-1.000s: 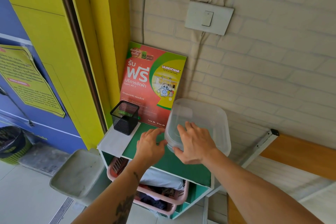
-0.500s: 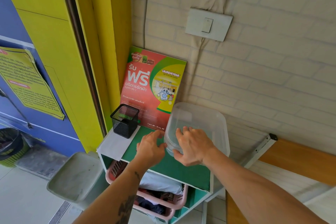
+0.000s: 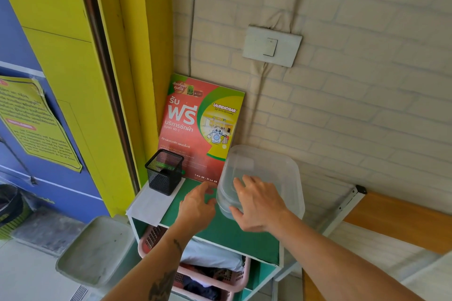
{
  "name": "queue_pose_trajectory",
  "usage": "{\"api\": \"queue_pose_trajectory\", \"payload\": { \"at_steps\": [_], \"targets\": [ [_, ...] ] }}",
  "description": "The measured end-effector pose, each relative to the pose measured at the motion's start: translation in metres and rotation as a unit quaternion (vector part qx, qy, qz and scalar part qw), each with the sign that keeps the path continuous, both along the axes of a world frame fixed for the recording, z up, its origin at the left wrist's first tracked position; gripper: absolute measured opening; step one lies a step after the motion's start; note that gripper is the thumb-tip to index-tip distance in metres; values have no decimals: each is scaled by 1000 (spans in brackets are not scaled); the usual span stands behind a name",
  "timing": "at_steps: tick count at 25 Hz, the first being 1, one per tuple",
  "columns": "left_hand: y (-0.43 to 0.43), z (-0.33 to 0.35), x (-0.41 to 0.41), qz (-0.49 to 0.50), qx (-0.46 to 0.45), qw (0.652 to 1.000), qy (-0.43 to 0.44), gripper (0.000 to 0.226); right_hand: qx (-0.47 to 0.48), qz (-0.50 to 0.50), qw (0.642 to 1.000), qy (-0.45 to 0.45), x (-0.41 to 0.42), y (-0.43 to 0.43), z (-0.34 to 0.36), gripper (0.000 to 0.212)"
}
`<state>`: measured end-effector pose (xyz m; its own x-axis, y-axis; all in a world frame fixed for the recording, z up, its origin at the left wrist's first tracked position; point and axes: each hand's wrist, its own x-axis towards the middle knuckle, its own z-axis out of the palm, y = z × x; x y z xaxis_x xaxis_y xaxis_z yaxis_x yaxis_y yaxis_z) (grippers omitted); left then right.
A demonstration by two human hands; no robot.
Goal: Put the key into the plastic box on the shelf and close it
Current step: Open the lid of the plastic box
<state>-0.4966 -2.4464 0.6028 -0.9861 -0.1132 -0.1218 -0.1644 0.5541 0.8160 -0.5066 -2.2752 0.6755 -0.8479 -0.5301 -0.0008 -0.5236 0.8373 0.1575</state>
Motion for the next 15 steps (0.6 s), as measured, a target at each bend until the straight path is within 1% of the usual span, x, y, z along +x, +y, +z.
{"api": "queue_pose_trajectory", "payload": {
  "at_steps": [2, 5, 7, 9, 11, 13, 15],
  "targets": [
    [-1, 2, -1, 31, 42, 998, 20, 34, -28, -19, 999, -14, 6, 2, -6, 70],
    [2, 11, -7, 68, 67, 994, 61, 29, -136, -62, 989, -12, 8, 20, -7, 73],
    [10, 21, -13, 60, 71, 992, 87, 29, -217, -135, 967, -15, 2, 43, -7, 70],
    [20, 29, -17, 34, 55, 992, 105, 32, -255, -233, 938, -32, -5, 68, -10, 68],
    [30, 32, -20, 3, 15, 994, 109, 41, -282, -314, 904, -65, -8, 86, -15, 68],
    [38, 29, -22, -19, -3, 996, 88, 51, -319, -350, 875, -102, -7, 91, -19, 67],
    [46, 24, -21, -30, -2, 997, 73, 56, -354, -349, 858, -130, -5, 88, -22, 68]
  ]
}}
